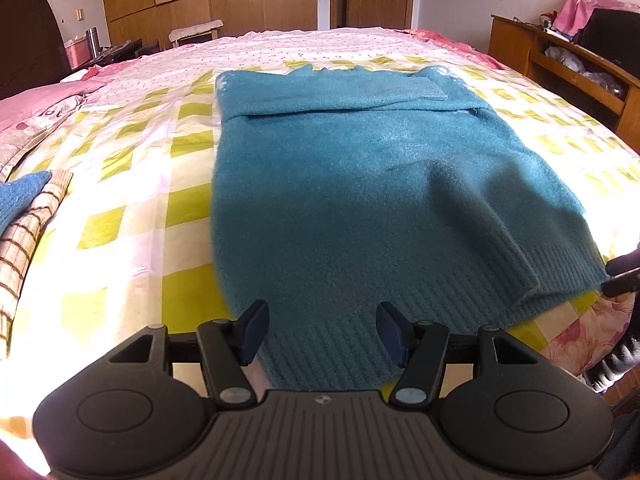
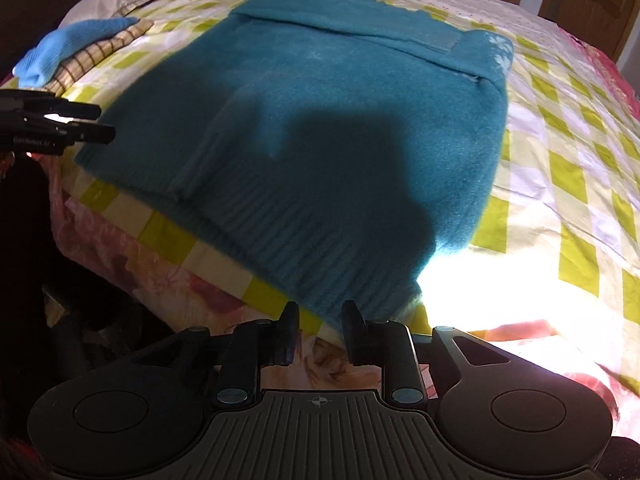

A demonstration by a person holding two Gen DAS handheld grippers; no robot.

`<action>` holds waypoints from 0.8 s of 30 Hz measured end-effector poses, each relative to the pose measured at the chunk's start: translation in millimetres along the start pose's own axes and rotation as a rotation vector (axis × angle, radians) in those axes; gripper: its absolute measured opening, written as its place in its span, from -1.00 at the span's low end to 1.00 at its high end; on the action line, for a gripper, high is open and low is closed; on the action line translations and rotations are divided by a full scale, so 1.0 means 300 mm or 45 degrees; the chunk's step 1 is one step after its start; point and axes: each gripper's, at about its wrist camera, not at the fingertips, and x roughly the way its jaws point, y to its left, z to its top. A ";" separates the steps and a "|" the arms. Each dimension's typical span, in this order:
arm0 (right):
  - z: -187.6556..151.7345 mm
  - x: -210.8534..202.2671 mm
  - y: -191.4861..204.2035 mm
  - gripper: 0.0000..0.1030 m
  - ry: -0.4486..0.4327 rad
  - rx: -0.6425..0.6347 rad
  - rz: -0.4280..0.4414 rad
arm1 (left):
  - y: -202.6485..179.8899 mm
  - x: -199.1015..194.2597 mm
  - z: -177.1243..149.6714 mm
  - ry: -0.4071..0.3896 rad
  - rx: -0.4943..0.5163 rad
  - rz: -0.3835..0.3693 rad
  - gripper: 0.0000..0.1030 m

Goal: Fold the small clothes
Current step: 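Move the right gripper to the sweater hem and grasp it, then grasp the hem with the left gripper while the right gripper holds its hem edge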

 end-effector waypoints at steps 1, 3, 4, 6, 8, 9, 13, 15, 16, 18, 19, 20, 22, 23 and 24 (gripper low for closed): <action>0.005 0.009 0.014 -0.37 0.007 -0.035 -0.006 | 0.002 -0.003 -0.001 -0.005 -0.005 -0.004 0.24; 0.012 0.025 0.035 -0.36 0.017 -0.086 -0.045 | 0.007 -0.008 -0.002 -0.015 -0.016 -0.008 0.24; 0.014 0.034 0.037 -0.36 0.020 -0.100 -0.069 | 0.009 -0.009 -0.003 -0.017 -0.023 -0.011 0.24; 0.026 0.055 0.030 -0.43 0.032 -0.086 -0.102 | 0.012 -0.011 -0.003 -0.023 -0.032 -0.014 0.24; 0.037 0.066 0.003 -0.74 0.043 -0.013 -0.091 | 0.015 -0.015 -0.005 -0.027 -0.035 -0.012 0.24; 0.040 0.064 -0.017 -0.85 0.044 0.037 -0.064 | 0.017 -0.018 -0.006 -0.030 -0.036 -0.012 0.24; 0.035 0.015 -0.082 -0.96 0.004 0.157 -0.063 | 0.020 -0.025 -0.010 -0.031 -0.037 -0.013 0.24; 0.029 -0.020 -0.115 -0.96 -0.025 0.209 -0.096 | 0.018 -0.027 -0.011 -0.026 -0.023 -0.014 0.24; 0.027 -0.040 -0.136 -0.96 -0.038 0.235 -0.104 | 0.017 -0.029 -0.012 -0.024 -0.011 -0.012 0.24; 0.021 -0.064 -0.153 -0.96 -0.034 0.244 -0.108 | 0.010 -0.029 -0.013 -0.007 0.015 0.001 0.24; 0.014 -0.066 -0.149 -0.96 -0.022 0.241 -0.115 | 0.008 -0.027 -0.014 0.002 0.024 0.010 0.24; 0.011 -0.059 -0.147 -0.96 -0.001 0.235 -0.120 | 0.006 -0.024 -0.014 0.010 0.031 0.017 0.24; 0.012 -0.027 -0.134 -0.93 0.079 0.212 -0.107 | 0.002 -0.015 -0.013 0.033 0.041 0.031 0.24; 0.012 -0.018 -0.130 -0.92 0.089 0.214 -0.102 | 0.000 -0.007 -0.012 0.051 0.045 0.046 0.24; 0.011 -0.015 -0.124 -0.89 0.083 0.215 -0.098 | 0.000 -0.002 -0.013 0.061 0.045 0.057 0.24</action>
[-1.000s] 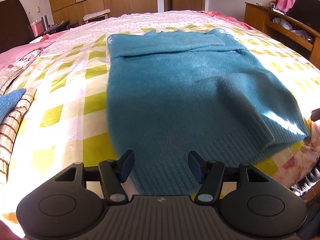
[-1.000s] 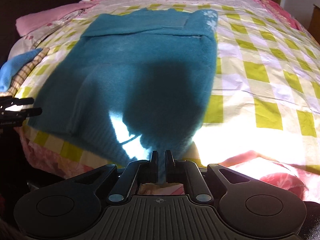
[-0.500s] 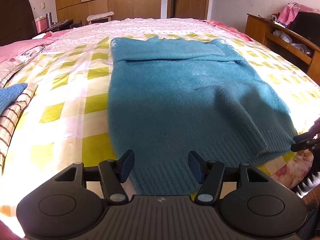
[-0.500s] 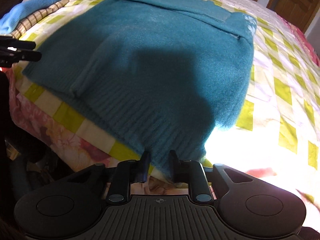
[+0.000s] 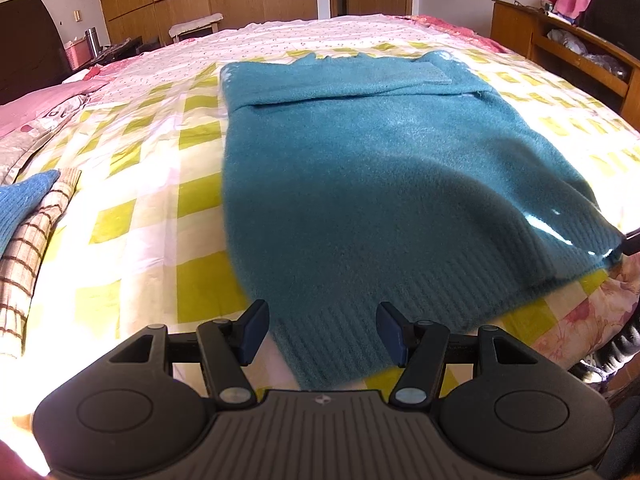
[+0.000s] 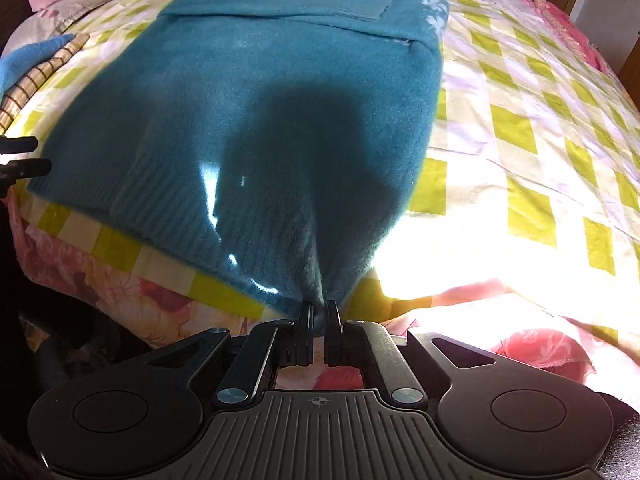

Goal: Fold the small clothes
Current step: 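Grasp the hem with the left gripper while the right gripper holds its hem edge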

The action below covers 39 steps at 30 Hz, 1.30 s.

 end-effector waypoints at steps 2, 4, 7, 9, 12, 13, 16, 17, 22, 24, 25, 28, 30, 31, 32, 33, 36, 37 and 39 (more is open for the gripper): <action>-0.005 -0.018 -0.007 -0.77 -0.021 0.000 0.050 | 0.004 0.001 -0.001 0.006 -0.006 -0.002 0.24; -0.006 -0.047 -0.025 -0.72 -0.053 0.025 0.116 | 0.012 -0.002 0.001 0.001 -0.018 -0.003 0.24; 0.000 -0.087 -0.044 -0.59 -0.108 0.070 0.138 | 0.027 0.000 0.004 -0.002 -0.048 0.024 0.24; 0.015 -0.081 -0.058 -0.57 -0.127 0.093 0.114 | 0.036 0.007 0.004 0.010 -0.073 0.048 0.24; 0.040 -0.028 -0.076 -0.50 -0.133 0.154 0.075 | 0.036 0.025 0.004 0.042 -0.090 0.071 0.24; 0.043 -0.012 -0.085 -0.46 -0.130 0.176 0.071 | 0.034 0.035 0.004 0.057 -0.093 0.063 0.24; 0.054 0.032 -0.092 -0.45 -0.128 0.222 0.056 | 0.024 0.076 0.001 0.123 -0.106 0.027 0.24; 0.054 0.042 -0.091 -0.44 -0.129 0.225 0.049 | 0.020 0.084 0.000 0.134 -0.107 0.023 0.21; 0.033 0.065 -0.114 -0.41 -0.096 0.285 0.028 | 0.041 0.074 0.003 0.130 -0.155 -0.013 -0.47; 0.025 0.077 -0.128 -0.39 -0.072 0.317 0.047 | 0.067 0.063 0.000 0.129 -0.188 -0.011 -0.57; 0.024 0.082 -0.130 -0.39 -0.068 0.327 0.052 | 0.081 0.057 -0.002 0.125 -0.212 -0.022 -0.60; 0.025 0.088 -0.127 -0.38 -0.067 0.332 0.067 | 0.098 0.037 -0.005 0.113 -0.215 0.005 -0.61; 0.026 0.094 -0.124 -0.35 -0.066 0.329 0.072 | 0.098 0.022 -0.006 0.103 -0.206 0.012 -0.61; 0.027 0.099 -0.124 -0.33 -0.064 0.333 0.075 | 0.099 0.019 -0.005 0.101 -0.207 0.013 -0.61; 0.029 0.104 -0.126 -0.29 -0.062 0.341 0.081 | 0.099 0.020 -0.003 0.100 -0.207 0.015 -0.61; 0.030 0.108 -0.130 -0.29 -0.062 0.349 0.088 | 0.099 0.022 -0.002 0.100 -0.208 0.015 -0.61; 0.030 0.108 -0.144 -0.31 -0.064 0.374 0.109 | 0.099 0.024 -0.002 0.085 -0.231 -0.023 -0.63; 0.027 0.105 -0.152 -0.38 -0.067 0.390 0.119 | 0.101 0.025 -0.001 0.078 -0.248 -0.046 -0.62; 0.022 0.100 -0.170 -0.50 -0.069 0.420 0.137 | 0.106 0.030 0.006 0.070 -0.274 -0.071 -0.61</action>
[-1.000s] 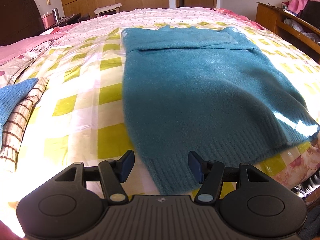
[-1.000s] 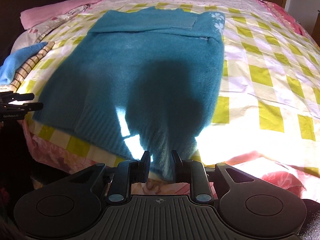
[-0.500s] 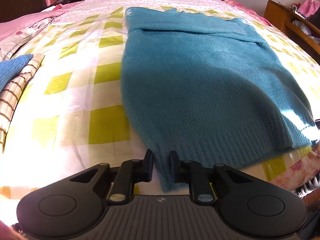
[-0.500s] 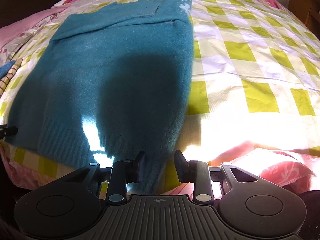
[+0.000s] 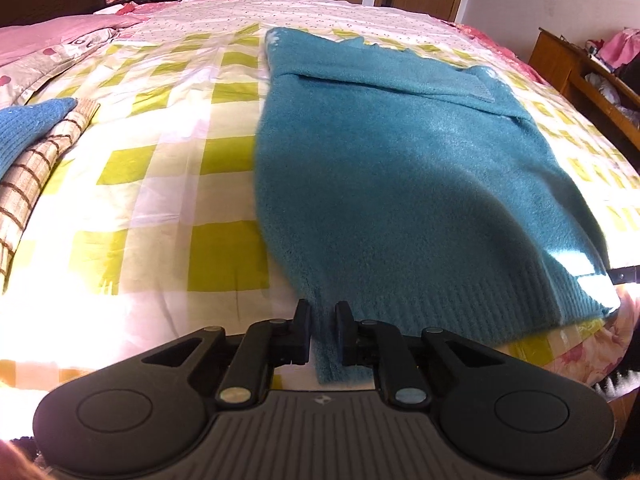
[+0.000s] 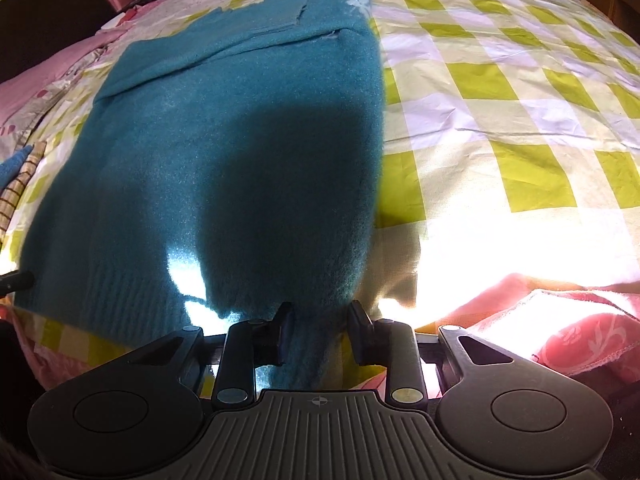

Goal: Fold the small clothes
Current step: 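Grasp the hem with the left gripper while the right gripper holds its hem edge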

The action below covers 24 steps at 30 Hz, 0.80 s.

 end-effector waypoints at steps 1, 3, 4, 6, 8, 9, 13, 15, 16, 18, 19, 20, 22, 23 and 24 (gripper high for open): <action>0.000 -0.003 -0.007 -0.51 0.001 0.021 0.016 | -0.001 0.003 0.004 -0.001 -0.002 -0.009 -0.55; 0.002 -0.006 -0.020 -0.47 0.003 0.051 0.039 | -0.007 0.012 0.010 -0.003 -0.004 -0.015 -0.44; 0.005 -0.003 -0.023 -0.45 0.002 0.074 0.050 | -0.012 0.019 0.012 0.000 -0.001 -0.018 -0.36; 0.009 0.008 -0.030 -0.44 0.004 0.091 0.058 | -0.019 0.035 0.018 0.002 0.004 -0.022 -0.27; 0.012 0.018 -0.031 -0.43 0.004 0.093 0.062 | -0.027 0.054 0.020 0.017 0.012 -0.012 -0.16; 0.012 0.021 -0.032 -0.41 0.005 0.092 0.064 | -0.028 0.064 0.021 0.025 0.014 -0.004 -0.16; 0.018 0.020 -0.040 -0.47 -0.002 0.102 0.082 | -0.021 0.064 0.018 0.019 -0.008 0.020 -0.54; 0.016 0.010 -0.058 -0.69 -0.019 0.132 0.114 | -0.011 0.049 0.020 0.005 -0.029 0.006 -0.67; 0.016 0.003 -0.066 -0.73 -0.029 0.159 0.141 | -0.004 0.039 0.022 -0.004 -0.049 -0.014 -0.69; 0.013 -0.019 -0.085 -0.75 -0.065 0.208 0.202 | 0.001 0.024 0.030 -0.016 -0.072 -0.038 -0.70; 0.013 -0.031 -0.091 -0.76 -0.087 0.238 0.241 | 0.002 0.018 0.035 -0.022 -0.080 -0.051 -0.70; 0.013 -0.041 -0.097 -0.76 -0.105 0.261 0.270 | 0.003 0.011 0.045 -0.035 -0.092 -0.076 -0.70; 0.020 -0.065 -0.108 -0.77 -0.154 0.303 0.333 | 0.003 0.000 0.066 -0.061 -0.117 -0.124 -0.70; 0.024 -0.075 -0.111 -0.77 -0.176 0.319 0.358 | 0.002 -0.008 0.081 -0.082 -0.133 -0.152 -0.70; 0.032 -0.087 -0.115 -0.77 -0.201 0.337 0.392 | 0.000 -0.012 0.094 -0.100 -0.147 -0.178 -0.70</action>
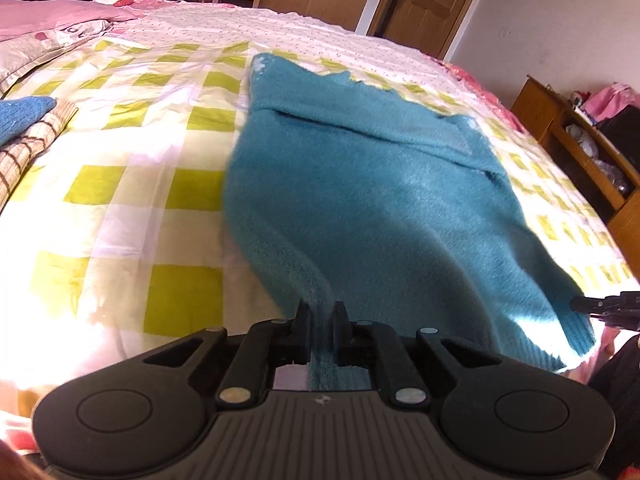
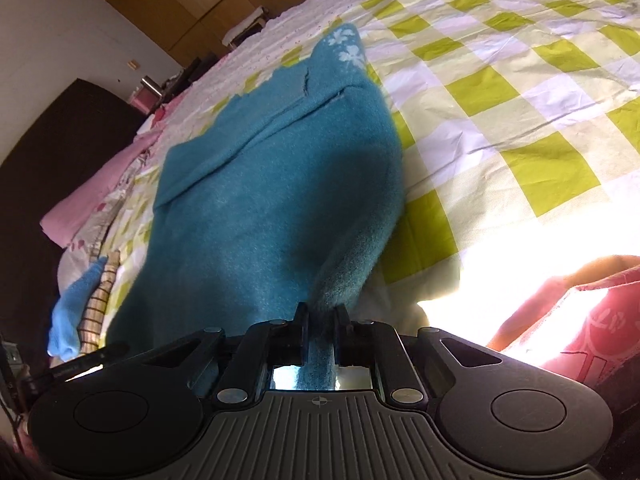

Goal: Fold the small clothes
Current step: 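Grasp the hem with the left gripper while the right gripper holds its hem edge, then lift the hem with both grippers and fold it over onto the collar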

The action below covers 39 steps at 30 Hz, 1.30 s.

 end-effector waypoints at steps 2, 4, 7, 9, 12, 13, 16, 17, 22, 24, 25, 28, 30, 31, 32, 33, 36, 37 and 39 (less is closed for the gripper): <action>0.024 -0.020 0.004 -0.77 -0.050 0.036 0.070 | -0.008 -0.001 0.032 -0.039 -0.037 -0.056 -0.71; 0.060 -0.036 0.016 -0.77 -0.112 0.068 0.148 | -0.013 0.004 0.073 -0.090 -0.096 -0.131 -0.71; 0.124 -0.035 0.033 -0.77 -0.194 0.119 0.249 | -0.016 0.020 0.138 -0.162 -0.164 -0.210 -0.71; 0.174 -0.025 0.041 -0.77 -0.239 0.148 0.299 | -0.017 0.041 0.198 -0.212 -0.199 -0.248 -0.71; 0.265 0.006 0.051 -0.77 -0.306 0.190 0.358 | -0.005 0.079 0.291 -0.283 -0.245 -0.273 -0.71; 0.302 0.019 0.051 -0.77 -0.328 0.205 0.374 | -0.001 0.089 0.321 -0.306 -0.257 -0.275 -0.71; 0.400 0.062 0.052 -0.77 -0.379 0.243 0.396 | 0.008 0.124 0.418 -0.374 -0.276 -0.268 -0.71; 0.431 0.080 0.050 -0.77 -0.391 0.258 0.398 | 0.017 0.141 0.450 -0.391 -0.285 -0.266 -0.71; 0.566 0.191 0.032 -0.77 -0.420 0.322 0.389 | 0.047 0.245 0.566 -0.429 -0.309 -0.244 -0.71; 0.609 0.240 0.020 -0.77 -0.424 0.353 0.382 | 0.060 0.290 0.602 -0.439 -0.320 -0.226 -0.71; 0.626 0.264 0.013 -0.77 -0.427 0.372 0.376 | 0.069 0.318 0.621 -0.442 -0.330 -0.217 -0.71; 0.679 0.344 -0.015 -0.77 -0.430 0.431 0.350 | 0.091 0.405 0.677 -0.442 -0.346 -0.181 -0.71; 0.706 0.397 -0.039 -0.77 -0.426 0.473 0.323 | 0.105 0.461 0.705 -0.443 -0.355 -0.158 -0.71; 0.718 0.422 -0.049 -0.77 -0.426 0.488 0.298 | 0.113 0.484 0.715 -0.444 -0.361 -0.142 -0.71; 0.730 0.447 -0.058 -0.77 -0.425 0.498 0.275 | 0.124 0.511 0.725 -0.443 -0.372 -0.125 -0.71; 0.740 0.471 -0.068 -0.77 -0.421 0.511 0.262 | 0.136 0.532 0.732 -0.441 -0.385 -0.118 -0.71; 0.761 0.536 -0.086 -0.77 -0.403 0.539 0.234 | 0.162 0.583 0.743 -0.434 -0.413 -0.096 -0.71; 0.766 0.551 -0.089 -0.77 -0.401 0.540 0.226 | 0.169 0.593 0.742 -0.433 -0.420 -0.090 -0.71; 0.774 0.574 -0.099 -0.77 -0.398 0.555 0.208 | 0.182 0.606 0.734 -0.432 -0.437 -0.082 -0.71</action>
